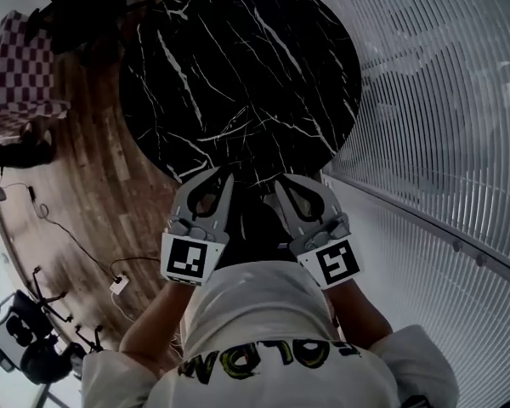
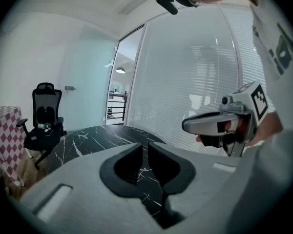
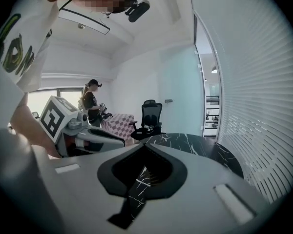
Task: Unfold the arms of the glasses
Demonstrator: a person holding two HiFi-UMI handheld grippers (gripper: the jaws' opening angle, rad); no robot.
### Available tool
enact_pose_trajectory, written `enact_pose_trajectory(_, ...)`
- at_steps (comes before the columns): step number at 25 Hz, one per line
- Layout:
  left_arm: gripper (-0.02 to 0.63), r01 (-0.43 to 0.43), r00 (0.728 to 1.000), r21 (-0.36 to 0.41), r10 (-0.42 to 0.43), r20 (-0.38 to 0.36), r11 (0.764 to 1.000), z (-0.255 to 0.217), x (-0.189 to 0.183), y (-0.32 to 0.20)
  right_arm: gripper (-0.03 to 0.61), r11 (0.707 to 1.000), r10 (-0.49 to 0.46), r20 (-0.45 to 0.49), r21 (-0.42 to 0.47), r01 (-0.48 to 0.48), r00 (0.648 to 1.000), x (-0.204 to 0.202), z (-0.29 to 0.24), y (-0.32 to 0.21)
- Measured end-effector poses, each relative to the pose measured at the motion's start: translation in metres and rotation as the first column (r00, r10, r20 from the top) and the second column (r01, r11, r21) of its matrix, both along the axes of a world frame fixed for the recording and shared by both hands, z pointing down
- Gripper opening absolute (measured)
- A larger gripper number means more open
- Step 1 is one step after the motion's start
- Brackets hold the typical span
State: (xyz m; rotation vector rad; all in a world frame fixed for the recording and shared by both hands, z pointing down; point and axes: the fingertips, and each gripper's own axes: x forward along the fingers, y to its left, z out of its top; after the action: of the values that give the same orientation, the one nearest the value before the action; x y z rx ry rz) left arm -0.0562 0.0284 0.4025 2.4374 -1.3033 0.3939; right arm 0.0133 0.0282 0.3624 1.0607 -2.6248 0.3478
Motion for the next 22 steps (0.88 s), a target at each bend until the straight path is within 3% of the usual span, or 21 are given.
enact_pose_trajectory(5,0.043,-0.017,0.999,-0.026,0.018,0.042,1.0,0.045,0.0,-0.019,0.003,0.998,-0.051,-0.045,-0.023,0.05,0.998,-0.006,0.04,-0.013)
enact_pose_trajectory(17,0.062,-0.035,0.987,-0.119,0.053,0.154,0.992,0.163,-0.003,-0.057,0.003,0.994,-0.075,-0.124,-0.087,0.064,0.989,-0.002,0.138,-0.041)
enact_pose_trajectory(22,0.063,-0.03,0.986,-0.177,0.058,0.159,0.984,0.2,-0.005,-0.064,0.003,0.989,-0.095,-0.133,-0.122,0.078,0.987,-0.006,0.172,-0.046)
